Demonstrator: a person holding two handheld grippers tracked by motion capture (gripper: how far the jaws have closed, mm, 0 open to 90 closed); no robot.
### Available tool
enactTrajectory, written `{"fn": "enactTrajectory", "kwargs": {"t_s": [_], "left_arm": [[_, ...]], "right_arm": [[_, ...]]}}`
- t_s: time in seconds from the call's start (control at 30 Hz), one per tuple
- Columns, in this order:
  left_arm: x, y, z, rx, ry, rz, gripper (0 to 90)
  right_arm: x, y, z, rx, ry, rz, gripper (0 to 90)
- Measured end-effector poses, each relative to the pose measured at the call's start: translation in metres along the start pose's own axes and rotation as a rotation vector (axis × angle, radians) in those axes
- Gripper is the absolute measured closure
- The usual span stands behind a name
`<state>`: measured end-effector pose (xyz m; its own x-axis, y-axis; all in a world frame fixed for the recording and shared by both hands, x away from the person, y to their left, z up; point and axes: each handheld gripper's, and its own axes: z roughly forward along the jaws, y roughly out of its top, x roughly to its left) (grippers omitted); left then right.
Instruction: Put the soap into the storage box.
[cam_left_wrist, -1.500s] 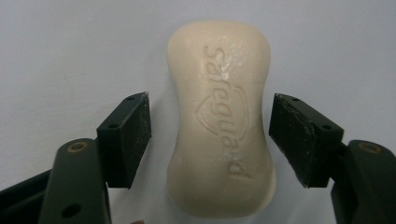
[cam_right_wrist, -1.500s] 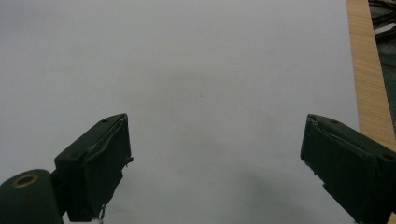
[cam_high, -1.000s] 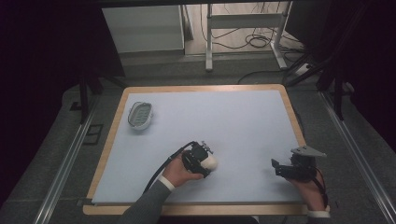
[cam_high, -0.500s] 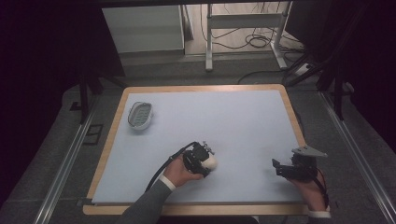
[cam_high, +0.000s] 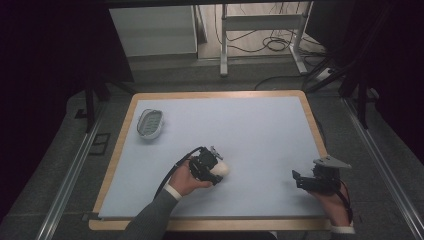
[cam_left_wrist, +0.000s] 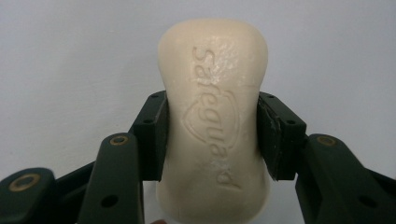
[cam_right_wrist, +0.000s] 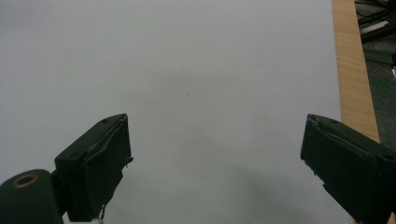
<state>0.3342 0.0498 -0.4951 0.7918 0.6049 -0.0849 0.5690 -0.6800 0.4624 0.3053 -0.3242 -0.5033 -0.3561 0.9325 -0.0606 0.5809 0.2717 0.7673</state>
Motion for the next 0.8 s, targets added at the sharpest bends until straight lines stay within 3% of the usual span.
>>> {"fn": "enactTrajectory", "kwargs": {"t_s": [0.37,0.8], "left_arm": [[0.011,0.001,-0.015,-0.042,0.014,-0.035,49.4],[0.022,-0.001,-0.025,-0.052,0.031,-0.042,49.5]], "right_arm": [[-0.001,-0.001,0.000,0.003,-0.004,0.003,8.3],[-0.001,-0.001,0.000,0.003,-0.003,0.002,8.3]]}}
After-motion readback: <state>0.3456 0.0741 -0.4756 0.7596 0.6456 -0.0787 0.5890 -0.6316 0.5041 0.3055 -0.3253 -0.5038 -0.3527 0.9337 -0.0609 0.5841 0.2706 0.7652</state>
